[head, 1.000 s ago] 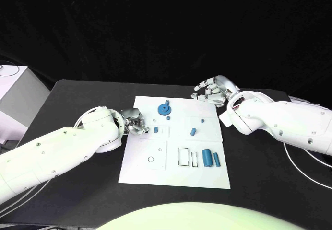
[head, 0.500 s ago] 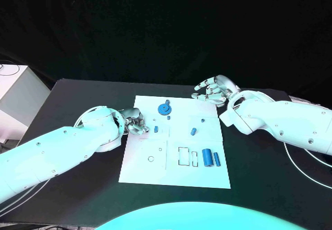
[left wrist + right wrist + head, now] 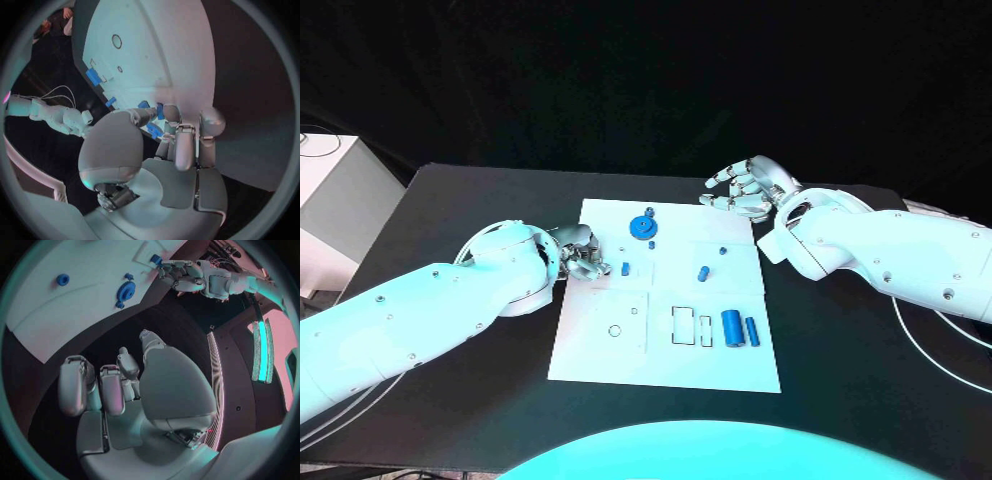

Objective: Assemble the parts on the task board

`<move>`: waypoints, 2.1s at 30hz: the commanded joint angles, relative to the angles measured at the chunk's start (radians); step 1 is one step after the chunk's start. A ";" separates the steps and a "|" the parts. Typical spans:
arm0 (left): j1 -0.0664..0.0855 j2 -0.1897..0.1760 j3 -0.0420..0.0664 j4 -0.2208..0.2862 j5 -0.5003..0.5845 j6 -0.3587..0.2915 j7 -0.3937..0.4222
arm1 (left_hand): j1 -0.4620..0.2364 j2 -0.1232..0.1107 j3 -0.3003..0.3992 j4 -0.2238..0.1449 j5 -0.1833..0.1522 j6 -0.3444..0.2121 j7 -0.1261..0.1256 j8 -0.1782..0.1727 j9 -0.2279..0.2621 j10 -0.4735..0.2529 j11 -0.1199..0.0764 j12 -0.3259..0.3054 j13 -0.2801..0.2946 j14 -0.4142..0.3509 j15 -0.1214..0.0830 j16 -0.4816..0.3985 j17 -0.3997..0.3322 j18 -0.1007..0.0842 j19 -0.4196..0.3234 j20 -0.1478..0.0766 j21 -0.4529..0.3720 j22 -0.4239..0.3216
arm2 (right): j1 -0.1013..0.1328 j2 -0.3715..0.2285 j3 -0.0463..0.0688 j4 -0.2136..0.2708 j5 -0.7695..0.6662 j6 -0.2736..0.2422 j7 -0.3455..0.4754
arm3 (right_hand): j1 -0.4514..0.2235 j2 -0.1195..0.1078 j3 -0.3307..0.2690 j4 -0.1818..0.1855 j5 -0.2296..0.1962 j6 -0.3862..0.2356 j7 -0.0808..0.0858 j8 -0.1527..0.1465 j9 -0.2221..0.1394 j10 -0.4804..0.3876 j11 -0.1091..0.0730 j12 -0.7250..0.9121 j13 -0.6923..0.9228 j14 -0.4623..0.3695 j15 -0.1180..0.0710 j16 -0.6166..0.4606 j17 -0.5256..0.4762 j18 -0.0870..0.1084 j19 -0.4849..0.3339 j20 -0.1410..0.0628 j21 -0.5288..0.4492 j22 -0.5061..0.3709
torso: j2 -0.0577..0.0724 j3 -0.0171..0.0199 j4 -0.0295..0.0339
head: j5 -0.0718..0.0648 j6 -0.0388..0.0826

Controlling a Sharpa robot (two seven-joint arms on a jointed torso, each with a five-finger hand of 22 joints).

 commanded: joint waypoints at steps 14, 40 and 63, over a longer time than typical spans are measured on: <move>-0.003 0.010 -0.004 -0.016 0.006 0.046 -0.014 | -0.011 0.001 0.169 -0.183 0.009 0.017 -0.009 0.008 -0.008 0.019 -0.002 0.010 0.022 0.068 -0.006 0.018 0.151 -0.018 0.006 -0.001 0.007 0.008 | 0.000 -0.001 0.000 0.004 -0.009 0.011 0.006 | -0.008 -0.003 0.011 0.000 0.004 -0.004 -0.001 0.007 0.002 -0.001 0.001 -0.001 -0.003 0.053 -0.006 -0.004 0.089 0.017 0.006 -0.008 -0.006 0.078 | 0.000 0.0008 -0.0002 | -0.001 -0.002; -0.003 0.015 -0.008 -0.020 0.013 0.042 -0.014 | -0.079 -0.047 0.139 -0.153 0.010 0.045 -0.028 0.016 -0.038 0.050 -0.016 0.016 0.035 0.077 -0.016 0.028 0.175 -0.021 0.019 -0.009 0.014 0.024 | 0.000 -0.002 0.000 0.003 -0.009 0.010 0.007 | -0.008 -0.003 0.011 0.000 0.004 -0.004 -0.001 0.007 0.002 -0.001 0.001 -0.001 -0.003 0.053 -0.006 -0.004 0.089 0.017 0.006 -0.008 -0.006 0.078 | 0.000 -0.0001 0.0001 | -0.003 -0.007; -0.003 0.014 -0.008 -0.017 0.011 0.012 -0.015 | -0.137 -0.089 0.066 -0.085 0.008 0.069 -0.036 0.014 -0.075 0.055 -0.022 0.014 0.038 0.078 -0.023 0.028 0.178 -0.022 0.024 -0.016 0.012 0.026 | 0.000 -0.002 0.000 0.003 -0.009 0.008 0.008 | -0.008 -0.003 0.011 0.000 0.004 -0.004 -0.001 0.007 0.002 -0.001 0.001 -0.001 -0.003 0.053 -0.006 -0.004 0.089 0.017 0.006 -0.008 -0.006 0.078 | 0.000 0.0001 -0.0001 | -0.003 -0.008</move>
